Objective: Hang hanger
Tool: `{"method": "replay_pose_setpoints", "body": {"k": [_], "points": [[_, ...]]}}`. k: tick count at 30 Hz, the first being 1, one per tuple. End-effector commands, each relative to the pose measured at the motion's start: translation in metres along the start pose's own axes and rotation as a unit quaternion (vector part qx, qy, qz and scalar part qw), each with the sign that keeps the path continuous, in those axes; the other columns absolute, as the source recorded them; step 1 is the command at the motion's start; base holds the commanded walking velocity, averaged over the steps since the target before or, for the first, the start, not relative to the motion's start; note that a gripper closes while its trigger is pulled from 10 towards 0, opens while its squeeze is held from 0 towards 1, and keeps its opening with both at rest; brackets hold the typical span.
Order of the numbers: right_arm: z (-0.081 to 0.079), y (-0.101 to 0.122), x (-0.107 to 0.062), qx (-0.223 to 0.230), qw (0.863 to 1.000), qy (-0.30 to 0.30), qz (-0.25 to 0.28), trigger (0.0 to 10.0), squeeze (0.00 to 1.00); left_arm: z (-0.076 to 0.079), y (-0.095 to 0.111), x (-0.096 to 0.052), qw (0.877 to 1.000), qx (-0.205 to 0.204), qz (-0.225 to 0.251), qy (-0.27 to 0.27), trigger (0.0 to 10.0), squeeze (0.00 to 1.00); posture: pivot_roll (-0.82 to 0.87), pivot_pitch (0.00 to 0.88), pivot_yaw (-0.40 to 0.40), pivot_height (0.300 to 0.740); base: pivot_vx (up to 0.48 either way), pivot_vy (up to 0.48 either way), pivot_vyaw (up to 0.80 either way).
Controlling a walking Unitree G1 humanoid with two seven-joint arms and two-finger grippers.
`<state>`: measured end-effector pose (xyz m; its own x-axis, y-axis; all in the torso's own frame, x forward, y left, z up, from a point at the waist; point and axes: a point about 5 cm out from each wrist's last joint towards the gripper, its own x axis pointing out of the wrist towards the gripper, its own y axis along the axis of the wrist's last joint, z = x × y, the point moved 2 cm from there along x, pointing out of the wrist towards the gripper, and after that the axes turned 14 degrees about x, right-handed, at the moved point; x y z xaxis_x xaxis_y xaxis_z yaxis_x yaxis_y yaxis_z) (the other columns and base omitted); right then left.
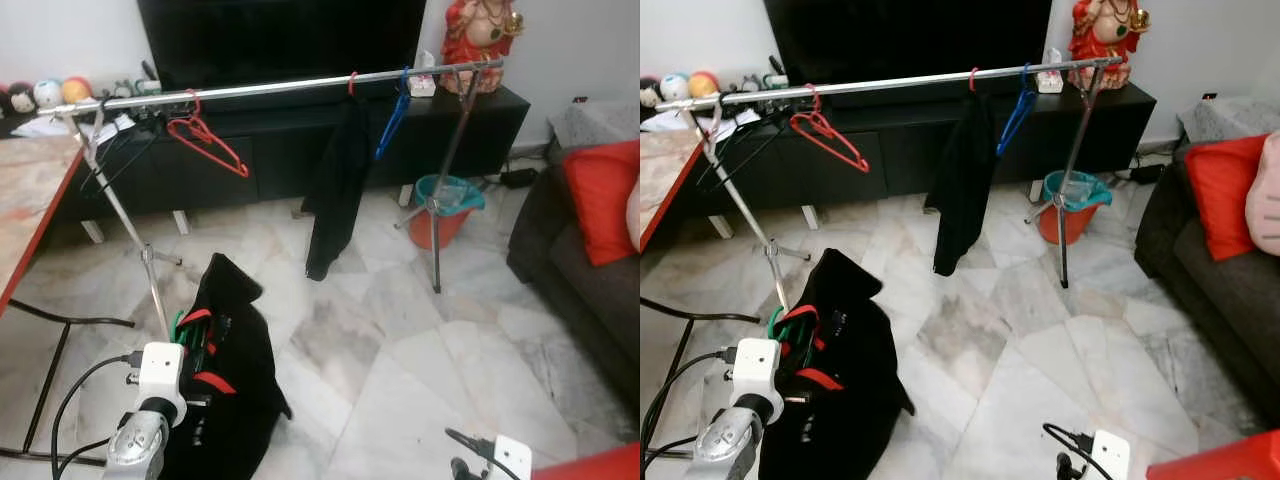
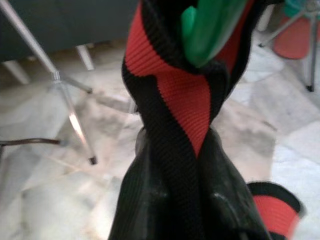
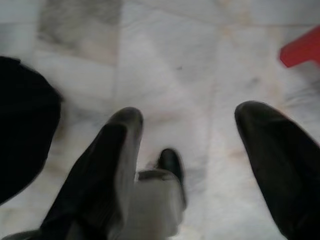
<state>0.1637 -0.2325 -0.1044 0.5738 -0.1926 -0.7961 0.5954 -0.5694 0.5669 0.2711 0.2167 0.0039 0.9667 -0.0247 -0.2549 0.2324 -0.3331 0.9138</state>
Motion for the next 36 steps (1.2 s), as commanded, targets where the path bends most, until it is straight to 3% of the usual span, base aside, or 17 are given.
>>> {"method": "replay_pose_setpoints", "body": {"k": [1, 15, 21, 28, 36], "points": [[0.001, 0.0017, 0.0002, -0.001, 1.0, -0.002, 0.002, 10.0, 0.0, -0.0041, 0.0085, 0.0034, 1.0, 0.009, 0.017, 0.004, 10.0, 0.0, 0.12, 0.0, 0.001, 0.74, 0.304, 0.0, 0.0], [0.0009, 0.0013, 0.0001, -0.005, 1.0, -0.001, 0.0, 10.0, 0.0, -0.0051, 0.0079, 0.0035, 1.0, 0.008, 0.014, 0.007, 10.0, 0.0, 0.12, 0.0, 0.001, 0.74, 0.304, 0.0, 0.0], [0.0008, 0.0018, 0.0002, -0.028, 1.0, 0.001, -0.001, 10.0, 0.0, -0.0048, 0.0064, 0.0031, 1.0, 0.009, 0.011, 0.006, 10.0, 0.0, 0.12, 0.0, 0.005, 0.74, 0.304, 0.0, 0.0], [0.0017, 0.0013, -0.0001, -0.031, 1.0, 0.001, -0.002, 10.0, 0.0, -0.0036, 0.0053, 0.0029, 1.0, 0.008, 0.009, 0.006, 10.0, 0.0, 0.11, 0.0, 0.006, 0.74, 0.303, 0.0, 0.71], [0.0018, -0.0001, -0.0003, -0.035, 0.999, 0.004, -0.006, 10.0, 0.0, -0.0031, 0.0045, 0.003, 1.0, 0.011, 0.007, 0.003, 10.0, 0.0, 0.11, 0.0, 0.006, 0.74, 0.303, 0.0, 0.0]]}}
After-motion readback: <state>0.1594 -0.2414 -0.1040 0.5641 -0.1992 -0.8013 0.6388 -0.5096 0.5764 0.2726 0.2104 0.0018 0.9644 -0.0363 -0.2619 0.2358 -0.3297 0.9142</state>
